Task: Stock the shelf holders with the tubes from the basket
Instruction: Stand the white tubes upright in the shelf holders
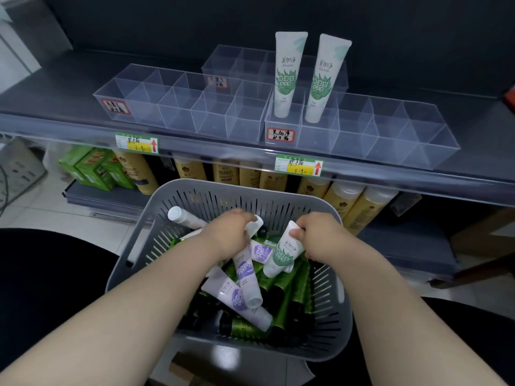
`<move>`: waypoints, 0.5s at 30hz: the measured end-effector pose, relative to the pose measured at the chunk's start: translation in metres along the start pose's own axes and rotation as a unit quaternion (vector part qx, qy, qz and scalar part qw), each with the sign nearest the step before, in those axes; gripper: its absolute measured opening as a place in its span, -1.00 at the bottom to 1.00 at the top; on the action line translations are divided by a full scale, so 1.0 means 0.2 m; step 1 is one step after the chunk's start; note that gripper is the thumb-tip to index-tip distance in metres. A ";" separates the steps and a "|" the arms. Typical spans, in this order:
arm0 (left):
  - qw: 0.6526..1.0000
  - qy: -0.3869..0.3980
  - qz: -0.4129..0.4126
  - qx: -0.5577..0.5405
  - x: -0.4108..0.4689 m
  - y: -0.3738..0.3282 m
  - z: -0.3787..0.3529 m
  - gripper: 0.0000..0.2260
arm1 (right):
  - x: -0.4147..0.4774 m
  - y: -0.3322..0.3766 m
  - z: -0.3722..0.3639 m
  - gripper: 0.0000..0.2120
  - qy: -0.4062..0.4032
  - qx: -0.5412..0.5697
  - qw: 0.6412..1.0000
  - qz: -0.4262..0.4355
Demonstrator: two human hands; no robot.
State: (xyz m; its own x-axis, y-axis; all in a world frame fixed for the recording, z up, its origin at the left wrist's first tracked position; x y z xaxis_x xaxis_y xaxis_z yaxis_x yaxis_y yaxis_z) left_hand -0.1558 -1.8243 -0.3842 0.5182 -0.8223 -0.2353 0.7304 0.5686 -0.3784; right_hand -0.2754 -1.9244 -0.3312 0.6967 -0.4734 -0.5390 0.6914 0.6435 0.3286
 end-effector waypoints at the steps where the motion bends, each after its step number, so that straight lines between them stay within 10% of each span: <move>1: 1.000 -0.005 -0.001 0.004 0.06 -0.03 -0.01 -0.59 | 0.01 0.00 -0.01 -0.68 0.005 -0.009 1.000 -0.001; 10: 0.984 0.053 0.065 0.157 0.23 -0.04 -0.27 -0.64 | 0.06 -0.04 -0.05 -0.64 0.049 -0.089 0.995 -0.005; 15: 0.997 0.004 0.072 0.028 0.16 -0.01 -0.12 -0.63 | 0.08 -0.06 -0.04 -0.67 0.040 -0.082 0.996 -0.002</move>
State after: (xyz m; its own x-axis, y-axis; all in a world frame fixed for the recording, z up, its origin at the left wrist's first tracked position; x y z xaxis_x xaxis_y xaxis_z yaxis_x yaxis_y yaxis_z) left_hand -0.1516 -1.8515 -0.4119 0.6160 -0.7325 -0.2899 0.6733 0.6806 -0.2890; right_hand -0.2748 -1.9352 -0.3503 0.6716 -0.4317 -0.6021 0.6496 0.7339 0.1984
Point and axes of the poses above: each hand's wrist, its own x-axis towards the middle knuckle, its own z-axis out of the back of the hand, y = z × x, the point moved 7 cm from there along x, towards the middle knuckle, and after that the axes turned 2 degrees about -y, right-handed, at the moved point
